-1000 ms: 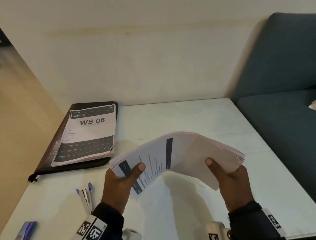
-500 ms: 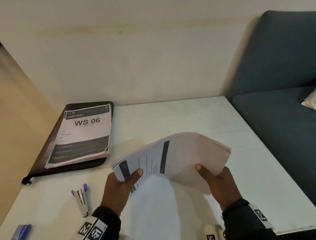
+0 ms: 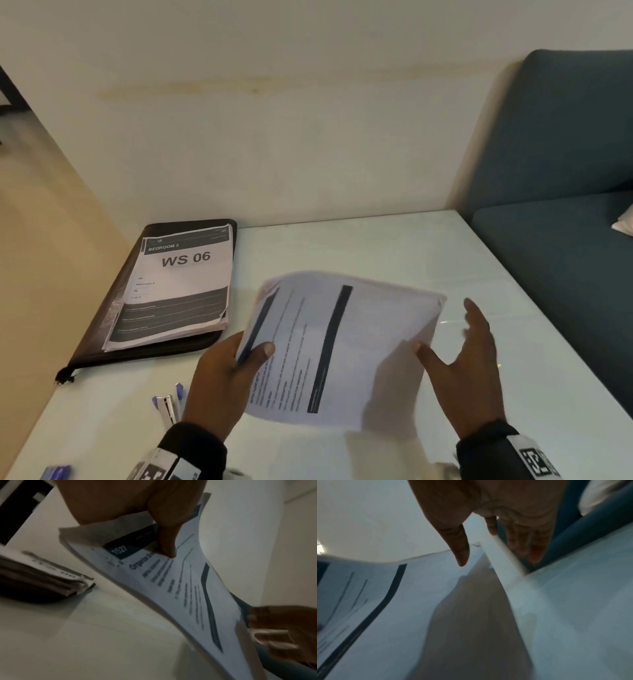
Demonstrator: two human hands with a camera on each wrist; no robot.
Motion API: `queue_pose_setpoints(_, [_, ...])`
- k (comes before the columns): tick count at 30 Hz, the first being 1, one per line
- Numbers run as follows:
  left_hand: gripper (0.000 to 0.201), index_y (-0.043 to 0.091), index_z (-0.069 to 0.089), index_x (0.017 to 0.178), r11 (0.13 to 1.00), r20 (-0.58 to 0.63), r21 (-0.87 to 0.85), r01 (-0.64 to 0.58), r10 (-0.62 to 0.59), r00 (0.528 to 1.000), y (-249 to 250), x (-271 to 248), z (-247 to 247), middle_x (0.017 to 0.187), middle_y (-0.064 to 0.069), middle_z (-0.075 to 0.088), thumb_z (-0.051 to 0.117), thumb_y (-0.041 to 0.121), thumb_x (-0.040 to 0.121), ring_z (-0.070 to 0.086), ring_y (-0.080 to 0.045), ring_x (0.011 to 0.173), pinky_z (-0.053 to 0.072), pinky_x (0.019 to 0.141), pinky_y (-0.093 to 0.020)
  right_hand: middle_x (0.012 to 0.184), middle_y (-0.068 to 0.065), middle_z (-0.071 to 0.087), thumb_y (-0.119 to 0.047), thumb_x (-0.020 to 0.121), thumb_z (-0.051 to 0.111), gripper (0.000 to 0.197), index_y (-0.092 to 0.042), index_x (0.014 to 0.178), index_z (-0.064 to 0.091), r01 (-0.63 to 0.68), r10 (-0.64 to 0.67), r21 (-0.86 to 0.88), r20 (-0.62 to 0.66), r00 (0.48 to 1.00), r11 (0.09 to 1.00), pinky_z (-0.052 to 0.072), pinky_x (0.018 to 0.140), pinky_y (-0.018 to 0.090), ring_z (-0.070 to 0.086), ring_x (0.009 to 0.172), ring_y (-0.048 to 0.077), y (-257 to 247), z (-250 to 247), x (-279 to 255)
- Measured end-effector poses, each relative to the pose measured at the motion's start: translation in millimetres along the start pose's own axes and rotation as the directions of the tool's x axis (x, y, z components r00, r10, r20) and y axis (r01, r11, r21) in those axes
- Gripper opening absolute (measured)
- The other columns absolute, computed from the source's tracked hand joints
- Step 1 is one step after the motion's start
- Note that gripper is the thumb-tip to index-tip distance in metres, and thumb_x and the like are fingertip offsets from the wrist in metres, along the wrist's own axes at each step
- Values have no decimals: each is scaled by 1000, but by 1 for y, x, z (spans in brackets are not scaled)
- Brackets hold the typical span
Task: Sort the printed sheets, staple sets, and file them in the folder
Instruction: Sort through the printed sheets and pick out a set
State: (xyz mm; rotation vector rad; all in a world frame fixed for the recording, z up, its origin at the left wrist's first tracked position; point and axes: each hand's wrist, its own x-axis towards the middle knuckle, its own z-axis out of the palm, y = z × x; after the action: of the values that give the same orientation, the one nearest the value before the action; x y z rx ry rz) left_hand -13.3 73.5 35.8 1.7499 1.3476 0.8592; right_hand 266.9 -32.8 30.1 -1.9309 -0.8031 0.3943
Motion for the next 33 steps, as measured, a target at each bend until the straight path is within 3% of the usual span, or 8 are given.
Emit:
queue_pose_setpoints(5, [29, 36, 61, 75, 968, 258, 193, -163, 110, 960, 15, -5, -11, 72, 14, 66, 46, 55, 91, 63, -4, 70, 52, 61, -19, 149, -27, 33, -41, 91, 52, 52, -45, 140, 36, 451, -412, -143, 237, 880, 881, 7, 120, 43, 21, 142, -4, -24, 9, -14])
queue_pose_setpoints(9, [21, 52, 52, 78, 914, 402, 302, -272, 136, 905, 26, -9, -8, 75, 29, 60, 39, 58, 93, 61, 1, 77, 45, 69, -11, 99, -21, 63, -37, 92, 49, 15, -34, 102, 60, 554, -466, -121, 413, 783, 824, 48, 87, 32, 55, 98, -3, -25, 20, -21])
queue_pose_setpoints(11, [18, 48, 52, 87, 905, 396, 344, -250, 102, 913, 27, -9, -8, 86, 27, 62, 39, 59, 90, 61, 0, 82, 48, 75, -12, 75, -8, 59, -35, 96, 53, 17, -24, 82, 55, 468, -381, -104, 442, 812, 877, 49, 70, 33, 55, 77, 7, -21, 18, -20])
queue_pose_setpoints(15, [9, 39, 58, 86, 935, 284, 323, -148, 53, 957, 18, -4, -11, 81, 18, 65, 57, 48, 89, 63, 2, 80, 53, 72, -16, 72, 0, 58, -30, 95, 56, 23, -17, 76, 54, 312, -266, -54, 397, 878, 949, 48, 64, 33, 55, 70, 14, -13, 15, -18])
queue_pose_setpoints(19, [30, 27, 60, 111, 981, 59, -175, 87, -77, 995, 21, -2, -11, 98, 4, 72, 70, 27, 83, 69, -10, 90, 59, 75, -31, 73, 0, 63, -28, 95, 56, 22, -13, 79, 59, 203, -197, 10, 289, 937, 979, 52, 65, 38, 58, 70, 14, -9, 12, -9])
queue_pose_setpoints(23, [28, 17, 62, 118, 725, 247, -617, 307, -191, 950, 47, -14, 12, 108, -6, 73, 51, 24, 93, 69, -27, 98, 56, 85, -48, 84, -7, 69, -27, 97, 53, 19, -14, 89, 64, 82, -111, 134, 220, 969, 988, 56, 71, 35, 62, 79, 12, -13, 17, -12])
queue_pose_setpoints(28, [23, 25, 65, 111, 764, -8, -642, 67, -93, 996, 65, -15, 28, 100, 6, 74, 50, 17, 94, 70, -16, 92, 57, 68, -24, 85, -16, 68, -23, 98, 51, 15, -22, 90, 64, 72, -108, 302, 103, 989, 950, 51, 66, 29, 62, 80, 8, -31, 15, -22])
queue_pose_setpoints(33, [34, 55, 65, 107, 803, -253, -512, -306, 200, 947, 77, -20, 26, 111, 17, 69, 57, 25, 91, 63, -3, 107, 50, 86, -15, 96, -13, 68, -23, 94, 48, 17, -31, 99, 61, 214, -222, 477, -40, 974, 853, 51, 65, 15, 63, 86, 1, -51, 15, -30])
